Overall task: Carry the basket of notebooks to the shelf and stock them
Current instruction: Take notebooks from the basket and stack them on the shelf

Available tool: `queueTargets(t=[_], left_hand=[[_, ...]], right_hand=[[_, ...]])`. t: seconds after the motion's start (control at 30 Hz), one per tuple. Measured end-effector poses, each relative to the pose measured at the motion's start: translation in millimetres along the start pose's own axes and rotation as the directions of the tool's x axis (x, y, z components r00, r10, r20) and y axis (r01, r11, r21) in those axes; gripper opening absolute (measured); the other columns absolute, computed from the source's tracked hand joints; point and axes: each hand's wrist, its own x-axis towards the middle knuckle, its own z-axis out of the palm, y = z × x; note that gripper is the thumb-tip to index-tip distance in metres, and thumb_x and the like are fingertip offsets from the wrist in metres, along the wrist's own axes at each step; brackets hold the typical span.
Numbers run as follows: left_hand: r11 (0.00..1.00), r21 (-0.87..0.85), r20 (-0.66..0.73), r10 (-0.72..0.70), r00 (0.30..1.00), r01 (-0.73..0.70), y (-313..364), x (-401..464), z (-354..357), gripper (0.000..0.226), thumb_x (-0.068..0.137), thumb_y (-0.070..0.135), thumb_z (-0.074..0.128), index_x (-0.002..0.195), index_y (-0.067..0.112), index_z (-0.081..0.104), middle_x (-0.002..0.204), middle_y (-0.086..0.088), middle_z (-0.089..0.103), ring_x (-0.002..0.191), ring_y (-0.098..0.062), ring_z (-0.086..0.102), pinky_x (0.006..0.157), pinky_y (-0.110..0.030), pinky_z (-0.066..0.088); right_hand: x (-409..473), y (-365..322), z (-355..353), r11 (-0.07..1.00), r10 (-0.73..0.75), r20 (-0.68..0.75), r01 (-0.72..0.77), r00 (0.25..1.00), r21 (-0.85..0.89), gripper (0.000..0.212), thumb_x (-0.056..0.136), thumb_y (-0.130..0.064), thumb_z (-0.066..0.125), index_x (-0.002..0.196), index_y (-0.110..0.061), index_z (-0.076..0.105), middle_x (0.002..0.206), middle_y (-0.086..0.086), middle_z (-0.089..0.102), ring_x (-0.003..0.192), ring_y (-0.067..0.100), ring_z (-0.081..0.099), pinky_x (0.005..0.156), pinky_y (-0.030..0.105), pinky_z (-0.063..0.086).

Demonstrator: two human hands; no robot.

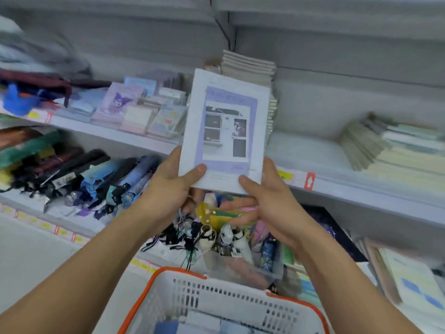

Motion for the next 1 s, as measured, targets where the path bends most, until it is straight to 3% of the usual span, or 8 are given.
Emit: queueTargets(t=[0.07, 0.17, 0.3, 0.4, 0.47, 0.63, 0.83, 1.0], left_hand=[[0.984, -0.154, -0.085, 0.078, 0.993, -0.090, 14.8, 11.9, 6.8, 0.035, 0.096, 0.014, 0.056, 0.130, 0.021, 0.049, 0.077, -0.010, 0.064, 0.051, -0.016, 0.059, 0.039, -0.021, 0.044], [0.867, -0.492, -0.091, 0.036, 0.995, -0.076, 39.3, 27.3, 14.5, 0.041, 0.095, 0.022, 0.057, 0.134, 0.015, 0.048, 0.116, -0.011, 0.068, 0.093, -0.024, 0.072, 0.071, -0.031, 0.059], [0.879, -0.472, -0.114, 0.018, 0.993, -0.070, 48.4, 37.8, 11.2, 0.027, 0.095, 0.025, 0.058, 0.121, 0.017, 0.054, 0.116, -0.012, 0.070, 0.100, -0.028, 0.071, 0.086, -0.041, 0.056], [0.906, -0.422, -0.111, -0.007, 0.994, -0.041, 42.6, 40.9, 8.8, 0.026, 0.096, 0.025, 0.056, 0.121, 0.019, 0.053, 0.113, -0.010, 0.072, 0.099, -0.028, 0.071, 0.086, -0.042, 0.055], [0.923, -0.385, -0.099, -0.020, 0.995, -0.020, 38.3, 42.9, 6.7, 0.021, 0.096, 0.025, 0.056, 0.117, 0.021, 0.054, 0.111, -0.009, 0.073, 0.098, -0.028, 0.071, 0.086, -0.042, 0.055], [0.934, -0.357, -0.100, -0.046, 0.994, 0.007, 29.3, 47.8, 4.7, 0.024, 0.097, 0.025, 0.055, 0.120, 0.020, 0.053, 0.107, -0.007, 0.074, 0.096, -0.026, 0.072, 0.083, -0.040, 0.055], [0.948, -0.313, -0.073, -0.083, 0.994, 0.056, 21.5, 45.8, 8.3, 0.021, 0.098, 0.024, 0.055, 0.117, 0.018, 0.056, 0.105, -0.008, 0.074, 0.095, -0.026, 0.073, 0.084, -0.041, 0.057], [0.965, -0.002, -0.084, -0.261, 0.962, 0.262, -7.7, 39.2, 11.9, 0.019, 0.098, 0.027, 0.056, 0.111, 0.014, 0.057, 0.109, -0.013, 0.070, 0.092, -0.026, 0.071, 0.081, -0.039, 0.057]], right_hand=[[10.0, -17.7, 0.1, 0.994, -0.090, -0.060, 0.094, 0.994, 0.062, 0.030, 0.103, -0.006, 0.046, 0.129, -0.022, 0.048, 0.110, 0.002, 0.070, 0.048, 0.017, 0.059, 0.044, 0.028, 0.052], [46.1, -60.7, -6.9, 0.955, -0.116, -0.211, 0.167, 0.970, 0.243, 0.020, 0.101, 0.004, 0.043, 0.104, -0.013, 0.052, 0.076, 0.003, 0.057, 0.039, 0.008, 0.047, 0.039, 0.020, 0.044], [143.7, -126.7, -37.9, 0.896, -0.009, -0.329, 0.154, 0.944, 0.416, 0.016, 0.100, 0.009, 0.038, 0.110, -0.003, 0.042, 0.080, 0.012, 0.045, 0.041, 0.013, 0.057, 0.039, 0.020, 0.049], [206.4, -152.6, -57.7, 0.980, 0.022, -0.360, 0.052, 0.933, 0.194, 0.010, 0.103, 0.003, 0.039, 0.102, -0.002, 0.047, 0.089, 0.015, 0.048, 0.063, 0.019, 0.054, 0.040, 0.024, 0.052], [228.0, -157.8, -61.6, 0.997, 0.011, -0.353, -0.039, 0.935, -0.072, 0.014, 0.102, -0.002, 0.048, 0.090, -0.008, 0.052, 0.078, 0.008, 0.046, 0.061, 0.013, 0.044, 0.038, 0.019, 0.048], [257.7, -152.7, -72.8, 0.818, -0.146, -0.444, -0.144, 0.884, -0.557, 0.028, 0.090, -0.019, 0.072, 0.079, -0.012, 0.048, 0.065, 0.005, 0.047, 0.050, 0.014, 0.043, 0.051, 0.026, 0.045], [258.7, -141.7, -84.4, 0.844, -0.173, -0.443, -0.100, 0.880, -0.528, 0.031, 0.094, -0.022, 0.066, 0.071, -0.012, 0.049, 0.064, 0.008, 0.050, 0.047, 0.018, 0.045, 0.047, 0.028, 0.038], [194.4, -93.7, -66.0, 0.859, -0.450, -0.549, 0.173, 0.704, -0.482, 0.028, 0.090, -0.034, 0.063, 0.067, -0.022, 0.051, 0.063, -0.001, 0.055, 0.060, 0.020, 0.054, 0.058, 0.036, 0.047]])
